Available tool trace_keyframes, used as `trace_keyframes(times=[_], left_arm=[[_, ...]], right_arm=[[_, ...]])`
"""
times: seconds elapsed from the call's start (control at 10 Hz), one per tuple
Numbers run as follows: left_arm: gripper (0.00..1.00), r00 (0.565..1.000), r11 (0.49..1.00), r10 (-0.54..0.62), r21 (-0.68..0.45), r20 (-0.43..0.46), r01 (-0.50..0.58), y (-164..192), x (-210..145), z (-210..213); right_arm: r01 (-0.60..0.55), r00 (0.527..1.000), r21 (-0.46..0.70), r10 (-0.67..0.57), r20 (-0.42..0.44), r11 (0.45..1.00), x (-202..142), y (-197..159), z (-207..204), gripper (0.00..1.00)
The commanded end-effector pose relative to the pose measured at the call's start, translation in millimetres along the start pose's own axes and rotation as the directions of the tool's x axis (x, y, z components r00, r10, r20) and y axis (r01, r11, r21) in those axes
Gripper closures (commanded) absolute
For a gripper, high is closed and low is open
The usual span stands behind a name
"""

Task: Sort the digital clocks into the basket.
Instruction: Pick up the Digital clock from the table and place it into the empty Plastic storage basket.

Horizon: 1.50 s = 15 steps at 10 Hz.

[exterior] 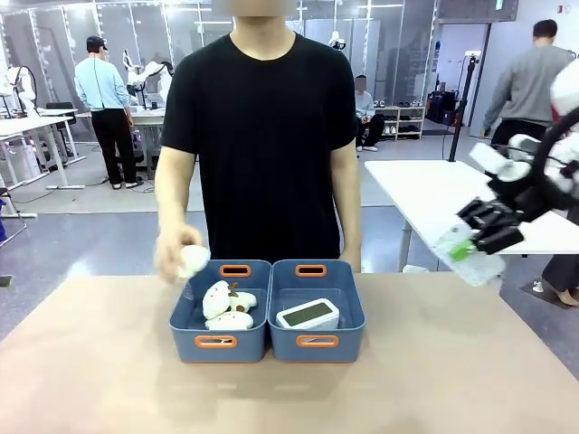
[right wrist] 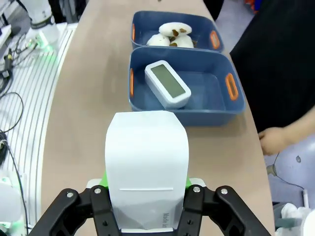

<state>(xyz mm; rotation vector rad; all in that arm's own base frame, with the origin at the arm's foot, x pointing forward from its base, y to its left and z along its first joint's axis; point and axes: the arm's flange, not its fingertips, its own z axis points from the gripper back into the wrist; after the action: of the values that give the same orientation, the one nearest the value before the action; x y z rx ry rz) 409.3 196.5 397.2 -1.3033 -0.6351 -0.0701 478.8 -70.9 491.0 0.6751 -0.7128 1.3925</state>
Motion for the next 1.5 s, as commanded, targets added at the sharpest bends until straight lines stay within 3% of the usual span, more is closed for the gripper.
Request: trace_keyframes(times=[0.0,0.1,0.2,0.4,0.6,0.8,1.4], left_arm=[[0.0,1.0,1.0,-0.002,0.009,-0.019,0.003,0,3,1],[0.0,1.0,1.0,-0.002,0.009,-0.019,0.003,0,3,1],[0.0,1.0,1.0,-0.002,0.009,-0.019,0.003,0,3,1],[0.0,1.0,1.0,-0.002,0.009,-0.019,0.003,0,3,1],[0.0,1.0,1.0,-0.002,0.009,-0.019,0.003,0,3,1],[0.0,1.0,1.0,-0.002,0.009,-0.019,0.003,0,3,1],[0.0,1.0,1.0,-0.002,0.009,-0.019,0.003,0,3,1]], right_arm=[[0.078,0.983,-0.083,-0.062,0.175,0.993,-54,31,53,1.0],[0.101,0.961,-0.117,-0.067,0.269,0.988,-83,53,72,1.0],[0.119,0.951,-0.146,-0.07,0.302,0.982,-103,67,74,1.0],[0.112,0.957,-0.172,-0.059,0.285,0.979,-112,67,72,1.0],[0.102,0.963,-0.143,-0.062,0.262,0.984,-94,65,69,1.0],[0.031,0.98,-0.107,-0.009,0.197,0.994,-47,43,49,1.0],[-0.107,0.989,0.117,0.118,-0.094,0.987,153,-8,-109,1.0]])
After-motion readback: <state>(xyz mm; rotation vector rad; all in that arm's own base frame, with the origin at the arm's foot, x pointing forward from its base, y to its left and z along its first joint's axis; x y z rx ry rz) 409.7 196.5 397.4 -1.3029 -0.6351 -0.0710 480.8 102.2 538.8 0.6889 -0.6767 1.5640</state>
